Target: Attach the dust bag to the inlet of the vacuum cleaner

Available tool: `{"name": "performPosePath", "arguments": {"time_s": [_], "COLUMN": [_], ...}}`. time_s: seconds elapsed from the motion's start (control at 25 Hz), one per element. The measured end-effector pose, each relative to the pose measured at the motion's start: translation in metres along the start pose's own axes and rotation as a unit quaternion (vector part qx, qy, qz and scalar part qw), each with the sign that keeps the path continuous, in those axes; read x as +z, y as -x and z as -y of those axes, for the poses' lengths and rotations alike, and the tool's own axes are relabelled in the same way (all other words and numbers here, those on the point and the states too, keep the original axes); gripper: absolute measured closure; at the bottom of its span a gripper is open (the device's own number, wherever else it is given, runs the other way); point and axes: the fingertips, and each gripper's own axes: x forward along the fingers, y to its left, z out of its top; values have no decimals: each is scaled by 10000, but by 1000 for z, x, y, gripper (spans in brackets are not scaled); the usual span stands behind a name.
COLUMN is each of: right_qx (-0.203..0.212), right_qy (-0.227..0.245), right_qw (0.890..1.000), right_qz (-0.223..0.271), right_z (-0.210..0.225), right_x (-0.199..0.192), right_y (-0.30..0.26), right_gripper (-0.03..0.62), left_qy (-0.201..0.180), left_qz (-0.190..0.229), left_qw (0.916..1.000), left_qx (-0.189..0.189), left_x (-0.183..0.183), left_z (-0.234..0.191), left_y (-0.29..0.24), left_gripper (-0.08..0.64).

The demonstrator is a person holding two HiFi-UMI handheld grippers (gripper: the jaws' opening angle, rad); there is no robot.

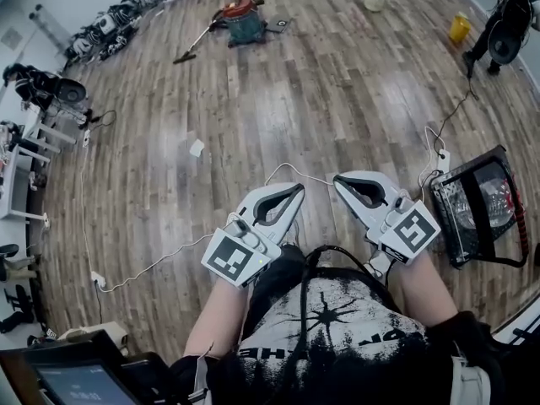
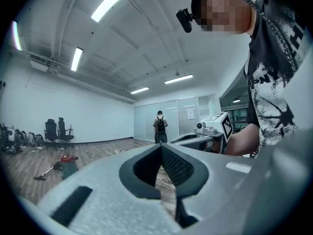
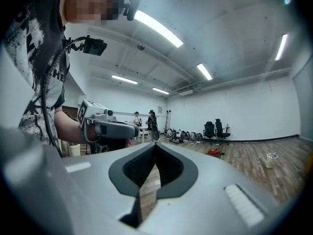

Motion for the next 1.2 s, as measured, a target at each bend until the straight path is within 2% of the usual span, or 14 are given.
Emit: {"name": "performPosePath", "arguments": {"time_s": [0.28,0.4,0.44,0.56,0.8,1.2], "right_qx": [-196,-349,-407,-546,-789,-781], "right_qy": [73,123,140,188,171,66], "right_qw": [9997,9991,9988,9980,9963,9965], "right_qz": [-151,-207,-218,-259,-300,-284], "right_z": [37,55,60,72,90,101], "right_x": [5,10,12,14,16,11], "right_y": [-67,-93,-101,-125,-158,-199], "right_gripper": [584,584,584,584,584,584], "left_qy": [-17,9,17,5,-131,-54], "left_qz": [-65,-354,-338,102,202,159], "left_qw": [9997,9989,9988,9983,9960,9948], "left_qx": [-215,-294,-348,-567,-862,-1007], "left_x": [-8,-14,-13,-3,-2,-14], "left_z": [-83,-118,-128,-153,-192,-225], "left_y": [-8,-10,-11,-15,-19,-13], "left_gripper": [557,557,557,557,557,557]}}
